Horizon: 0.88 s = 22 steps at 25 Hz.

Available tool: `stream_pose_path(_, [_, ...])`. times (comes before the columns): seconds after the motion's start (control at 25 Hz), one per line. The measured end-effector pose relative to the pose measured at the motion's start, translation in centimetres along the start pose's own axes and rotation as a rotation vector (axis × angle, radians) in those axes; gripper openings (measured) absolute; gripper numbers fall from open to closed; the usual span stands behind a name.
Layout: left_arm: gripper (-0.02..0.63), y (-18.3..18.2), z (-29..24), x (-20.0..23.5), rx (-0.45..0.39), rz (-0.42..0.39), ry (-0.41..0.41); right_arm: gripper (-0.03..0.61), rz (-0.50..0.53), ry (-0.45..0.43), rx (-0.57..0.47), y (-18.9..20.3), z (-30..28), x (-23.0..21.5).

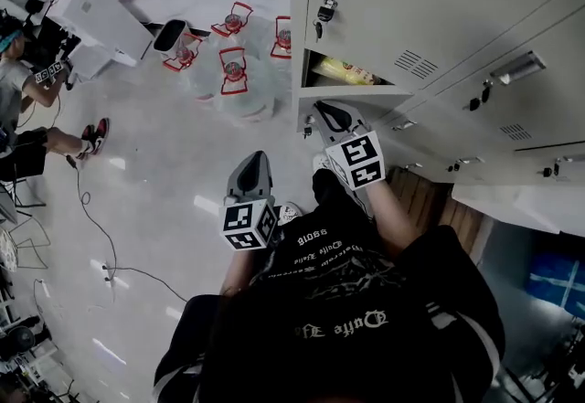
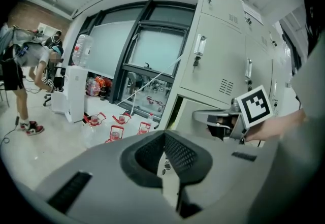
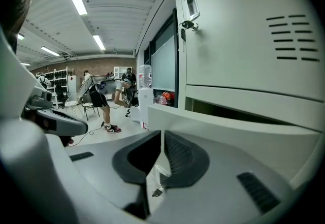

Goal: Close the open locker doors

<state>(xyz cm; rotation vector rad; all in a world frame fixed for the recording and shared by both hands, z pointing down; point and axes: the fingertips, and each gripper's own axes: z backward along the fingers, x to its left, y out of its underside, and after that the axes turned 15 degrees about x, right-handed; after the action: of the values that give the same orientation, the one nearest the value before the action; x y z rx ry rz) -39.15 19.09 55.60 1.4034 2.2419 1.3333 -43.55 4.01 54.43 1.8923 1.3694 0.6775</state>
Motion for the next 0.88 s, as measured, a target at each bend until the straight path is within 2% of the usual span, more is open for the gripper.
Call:
stream_pose_path(0.4, [0.008,-2.5,-4.0,0.1,-0.007,0.020,-0.030,0.023,-0.046,0.036,0.028,-0.4,-2.5,-5.4])
stream_pose_path(0.68, [0.008,-3.5,-5.4,0.2,-0.008,0.019,-0.041,0.021,-0.070,0.067,0.018,-0.9,-3.1,-7.5])
stream_pose_path(0.88, [0.008,-3.6,-5.7,0.2,-0.005,0.011,-0.032,0.017,-0.139,0.062,0.001,-1.2,-3.2,-8.1])
